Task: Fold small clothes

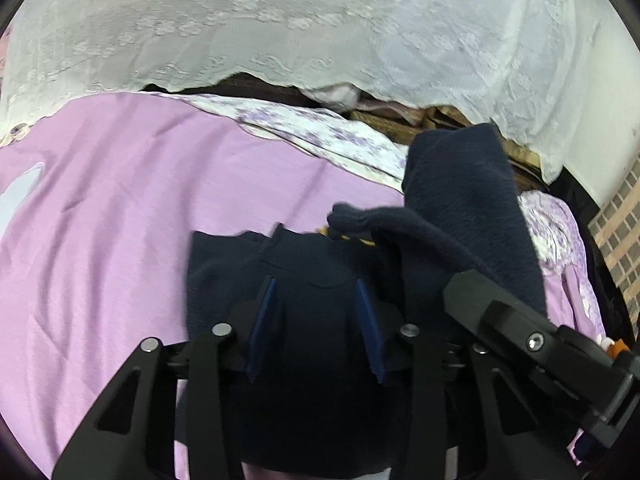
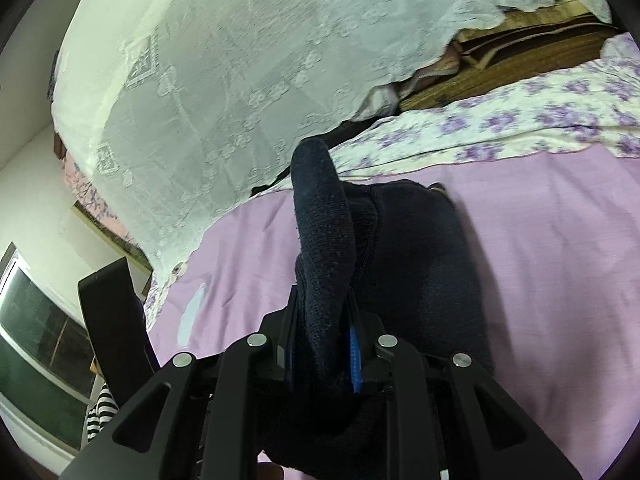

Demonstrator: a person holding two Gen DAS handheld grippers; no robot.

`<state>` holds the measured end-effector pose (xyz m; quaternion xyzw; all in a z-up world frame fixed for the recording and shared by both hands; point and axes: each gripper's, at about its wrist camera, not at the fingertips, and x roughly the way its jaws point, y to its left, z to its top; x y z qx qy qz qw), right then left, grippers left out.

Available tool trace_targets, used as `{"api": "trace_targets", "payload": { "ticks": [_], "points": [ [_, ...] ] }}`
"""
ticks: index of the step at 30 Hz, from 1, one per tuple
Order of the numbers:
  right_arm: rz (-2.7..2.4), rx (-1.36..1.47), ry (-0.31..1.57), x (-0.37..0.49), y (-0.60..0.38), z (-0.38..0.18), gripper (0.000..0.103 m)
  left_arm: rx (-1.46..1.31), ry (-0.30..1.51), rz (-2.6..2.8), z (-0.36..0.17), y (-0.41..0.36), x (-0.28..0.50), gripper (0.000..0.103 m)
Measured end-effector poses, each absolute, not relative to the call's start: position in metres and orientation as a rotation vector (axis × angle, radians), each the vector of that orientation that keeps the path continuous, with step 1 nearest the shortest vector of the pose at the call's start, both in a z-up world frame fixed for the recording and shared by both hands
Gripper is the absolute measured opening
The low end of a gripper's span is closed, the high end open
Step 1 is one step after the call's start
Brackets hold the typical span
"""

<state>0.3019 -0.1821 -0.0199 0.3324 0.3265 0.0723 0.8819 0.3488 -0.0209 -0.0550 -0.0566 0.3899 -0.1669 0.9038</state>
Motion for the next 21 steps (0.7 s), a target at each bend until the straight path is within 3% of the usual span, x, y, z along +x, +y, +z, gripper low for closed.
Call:
{"api": "trace_targets", "payload": {
  "ticks": [6,15,21],
  "points": [
    [0.208,0.685,0.689,0.322,-0.141,-0.02,0.024,-0.141,0.777,-0.261,-0.057,0.022,0.356,0.038],
    [0.212,0.727,0.731,0.331,-0.131,-0.054,0.026,-0.197,0.92,-0.32,-0.101,0.039,0.384,0.04],
    [0.252,0.811,0.703,0.326,-0.147,-0.055,0.026,-0.234,0.915,-0.325,-0.103,0.043,0.393,0.063]
  ]
}}
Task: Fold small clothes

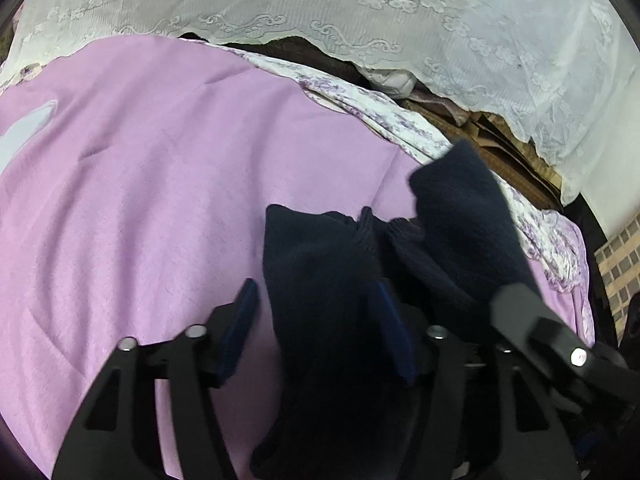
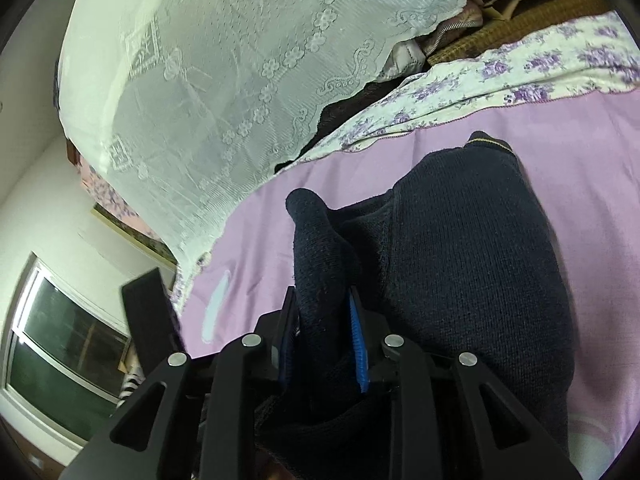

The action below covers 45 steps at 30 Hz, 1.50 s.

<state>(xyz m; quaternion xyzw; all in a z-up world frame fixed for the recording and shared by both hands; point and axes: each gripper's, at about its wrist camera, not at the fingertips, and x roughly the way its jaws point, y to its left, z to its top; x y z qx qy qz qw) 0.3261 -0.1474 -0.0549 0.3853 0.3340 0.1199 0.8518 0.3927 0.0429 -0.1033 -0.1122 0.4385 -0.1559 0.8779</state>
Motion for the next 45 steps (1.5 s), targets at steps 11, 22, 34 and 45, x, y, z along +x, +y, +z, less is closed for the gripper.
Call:
{"api": "trace_targets", "payload": {
  "ticks": [11,22,34,45],
  "points": [
    [0.375,0.774,0.663,0.317,-0.157,-0.043,0.047,-0.212,0.955,-0.258,-0.115,0.038,0.414,0.07],
    [0.285,0.113,0.643,0.254,-0.111,-0.025,0.068,-0.214,0.964,-0.256,-0.12,0.038,0.414,0.074],
    [0.197,0.095,0.604,0.287,-0.101,-0.021,0.022,-0.242,0.935,-0.287,-0.11,0.045,0.428,0.074],
    [0.257,0.096,0.676,0.301,-0.069,-0.053,0.022,-0.317,0.938,-0.195,-0.114,0.085,0.433,0.074]
  ]
}}
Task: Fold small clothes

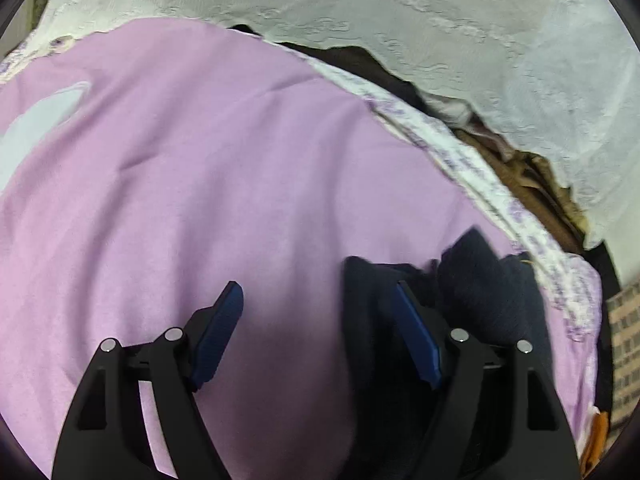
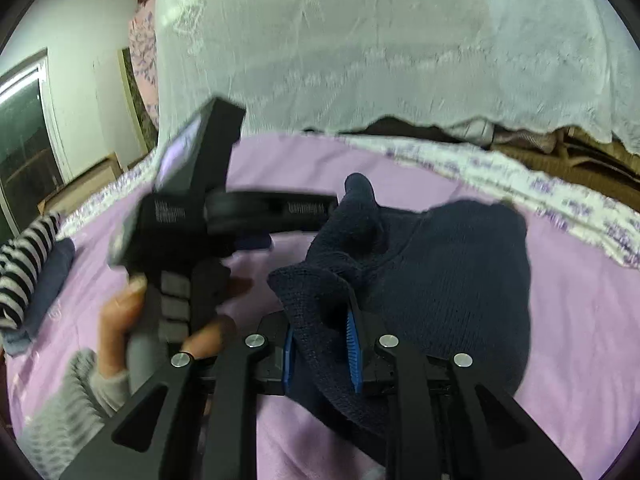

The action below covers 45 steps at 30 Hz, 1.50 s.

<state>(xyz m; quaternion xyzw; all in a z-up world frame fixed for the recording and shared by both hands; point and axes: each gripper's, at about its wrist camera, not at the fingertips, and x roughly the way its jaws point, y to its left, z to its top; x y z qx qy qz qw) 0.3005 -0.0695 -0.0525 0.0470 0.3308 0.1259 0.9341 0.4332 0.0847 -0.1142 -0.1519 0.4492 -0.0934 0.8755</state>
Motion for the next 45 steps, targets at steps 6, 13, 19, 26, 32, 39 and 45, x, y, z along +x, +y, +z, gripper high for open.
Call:
{"api": "trace_targets", "payload": {
  "ticks": [6,13,19,26,32,39,45],
  "points": [
    [0.272,0.05,0.726,0.304,-0.052,-0.072,0.022,-0.356,0.898,-0.176,-0.105,0.101,0.428,0.08],
    [0.282,-0.015,0.745,0.306,-0.036,-0.081,0.031,-0.292,0.84,-0.228,-0.083,0.09,0.416,0.087],
    [0.319,0.013,0.721,0.288,-0.052,-0.072,0.045,-0.286,0.86,-0.244,-0.085,0.084,0.414,0.087],
    [0.364,0.076,0.676,0.251,-0.087,-0.052,0.045,-0.268,0.825,-0.271,-0.069,0.077,0.401,0.087],
    [0.264,0.166,0.653,0.252,-0.136,-0.043,0.041,-0.203,0.789,-0.342,-0.053,0.052,0.372,0.088],
    [0.181,0.306,0.665,0.266,-0.178,-0.048,0.036,-0.046,0.849,-0.315,-0.082,0.024,0.345,0.088],
    [0.248,0.322,0.688,0.273,-0.17,-0.052,0.036,-0.047,0.949,-0.234,-0.119,0.037,0.351,0.099]
  ]
}}
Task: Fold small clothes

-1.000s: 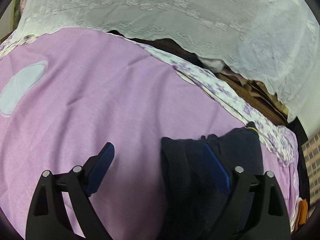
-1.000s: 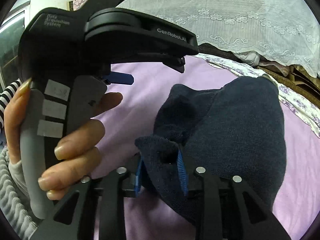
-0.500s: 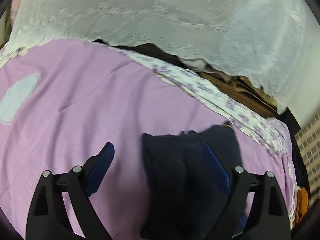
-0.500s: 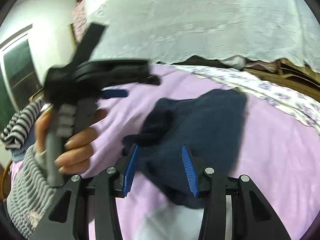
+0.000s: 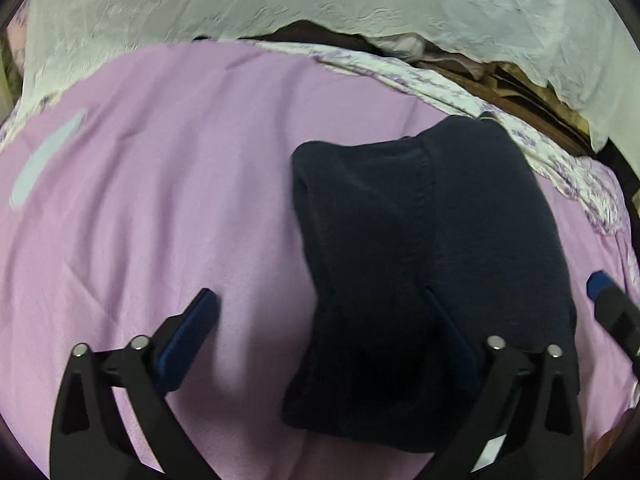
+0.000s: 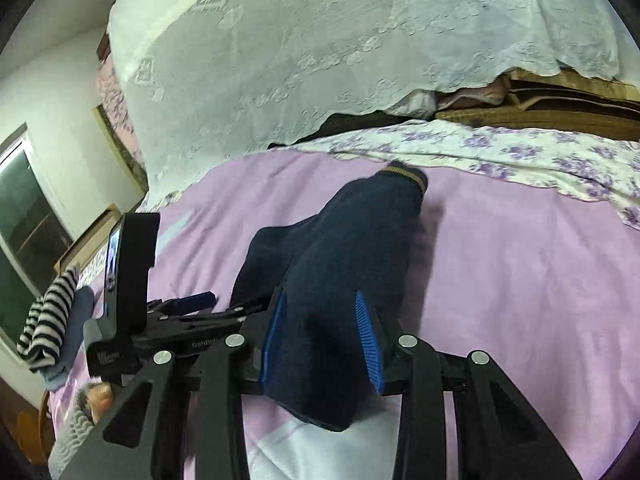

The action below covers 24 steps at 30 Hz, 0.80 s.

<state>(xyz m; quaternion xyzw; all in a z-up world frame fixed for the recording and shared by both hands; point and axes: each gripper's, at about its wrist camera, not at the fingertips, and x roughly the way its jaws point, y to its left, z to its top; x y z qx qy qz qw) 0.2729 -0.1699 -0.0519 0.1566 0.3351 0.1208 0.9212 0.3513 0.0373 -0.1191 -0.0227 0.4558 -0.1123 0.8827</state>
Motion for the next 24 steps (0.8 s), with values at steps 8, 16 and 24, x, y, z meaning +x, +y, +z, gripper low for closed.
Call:
{"api": "trace_targets", "payload": {
  "ticks": [8,16,24],
  "points": [
    [0.201,0.228,0.738,0.276,-0.157,-0.08,0.035,-0.039,0.94,-0.235,-0.127,0.042,0.346,0.099],
    [0.217,0.281,0.74,0.275,-0.165,-0.079,0.035,-0.001,0.879,-0.204,-0.117,0.04,0.334,0.099],
    [0.201,0.292,0.718,0.279,-0.168,-0.067,0.036,0.001,0.846,-0.217,-0.106,0.04,0.336,0.099]
  ]
}}
